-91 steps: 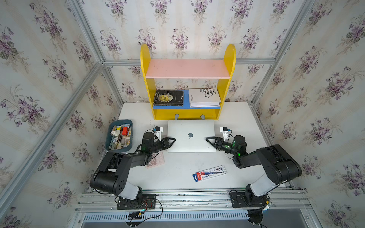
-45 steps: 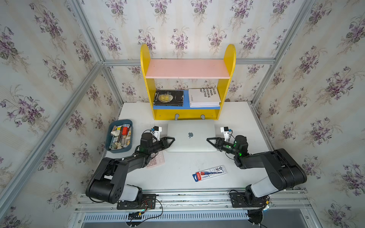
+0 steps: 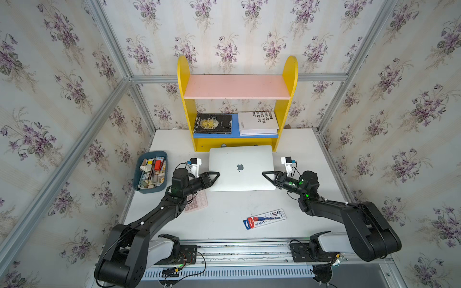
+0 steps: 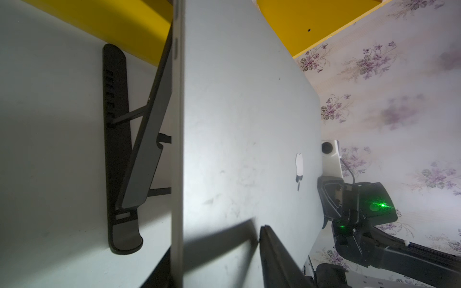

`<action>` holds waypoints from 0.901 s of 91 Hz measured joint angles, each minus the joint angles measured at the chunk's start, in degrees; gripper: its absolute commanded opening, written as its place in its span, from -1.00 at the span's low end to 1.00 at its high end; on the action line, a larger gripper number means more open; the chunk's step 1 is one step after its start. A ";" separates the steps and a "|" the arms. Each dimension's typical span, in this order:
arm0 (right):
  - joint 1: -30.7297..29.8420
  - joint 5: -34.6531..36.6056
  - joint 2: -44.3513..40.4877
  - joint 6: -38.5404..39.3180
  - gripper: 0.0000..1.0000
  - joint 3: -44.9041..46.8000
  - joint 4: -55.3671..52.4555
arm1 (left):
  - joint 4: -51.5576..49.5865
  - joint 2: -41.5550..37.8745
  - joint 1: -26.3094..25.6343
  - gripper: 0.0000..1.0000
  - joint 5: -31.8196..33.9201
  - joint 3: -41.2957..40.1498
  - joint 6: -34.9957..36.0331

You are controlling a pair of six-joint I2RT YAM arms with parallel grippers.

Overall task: Close the laptop lid and set it aside
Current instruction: Pick up the laptop from the computer stand.

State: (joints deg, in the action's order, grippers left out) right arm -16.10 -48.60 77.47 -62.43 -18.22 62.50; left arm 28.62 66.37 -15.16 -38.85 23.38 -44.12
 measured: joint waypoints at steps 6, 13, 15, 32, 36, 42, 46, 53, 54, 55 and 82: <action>-0.07 -0.15 -1.33 -0.70 -1.00 -0.13 -0.57 | -1.29 -2.16 -0.02 0.02 -0.15 0.07 -0.31; -0.09 -0.31 -2.86 -1.55 -1.00 -0.42 -1.16 | -2.36 -4.39 -0.02 0.08 -0.37 0.26 -0.76; -0.09 -0.35 -3.34 -1.86 -1.00 -0.59 -1.40 | -2.82 -5.01 -0.02 0.09 -0.46 0.42 -0.96; -0.09 -0.22 -6.67 -3.91 -1.00 -2.19 -3.74 | -6.08 -9.70 -0.02 0.23 -1.14 2.03 -1.99; -0.09 -0.20 -7.43 -4.31 -1.00 -2.71 -4.17 | -6.64 -10.49 -0.02 0.25 -1.33 2.40 -2.01; -0.09 0.02 -8.35 -4.83 -1.00 -3.45 -4.96 | -7.52 -11.61 -0.02 0.27 -1.64 3.06 -2.10; -0.07 0.22 -8.85 -5.09 -1.00 -3.93 -5.51 | -7.98 -12.15 -0.02 0.29 -1.90 3.45 -2.51; -0.07 0.59 -9.68 -5.49 -1.00 -4.79 -6.78 | -8.52 -12.96 -0.02 0.29 -2.38 3.89 -2.69; -0.07 0.63 -9.81 -5.49 -1.00 -4.94 -6.95 | -8.61 -13.07 -0.02 0.30 -2.45 3.96 -2.73; -0.07 0.72 -9.94 -5.51 -1.00 -5.11 -7.10 | -8.70 -13.16 -0.02 0.30 -2.51 4.00 -2.75; -0.07 1.51 -10.67 -6.67 -1.00 -9.01 -9.66 | -8.76 -15.19 -0.02 0.15 -4.00 4.98 -5.53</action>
State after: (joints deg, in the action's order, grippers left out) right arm -16.16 -47.09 66.81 -69.10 -27.22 52.84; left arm 19.86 51.18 -15.18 -42.85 28.36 -49.65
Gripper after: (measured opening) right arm 0.191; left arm 0.604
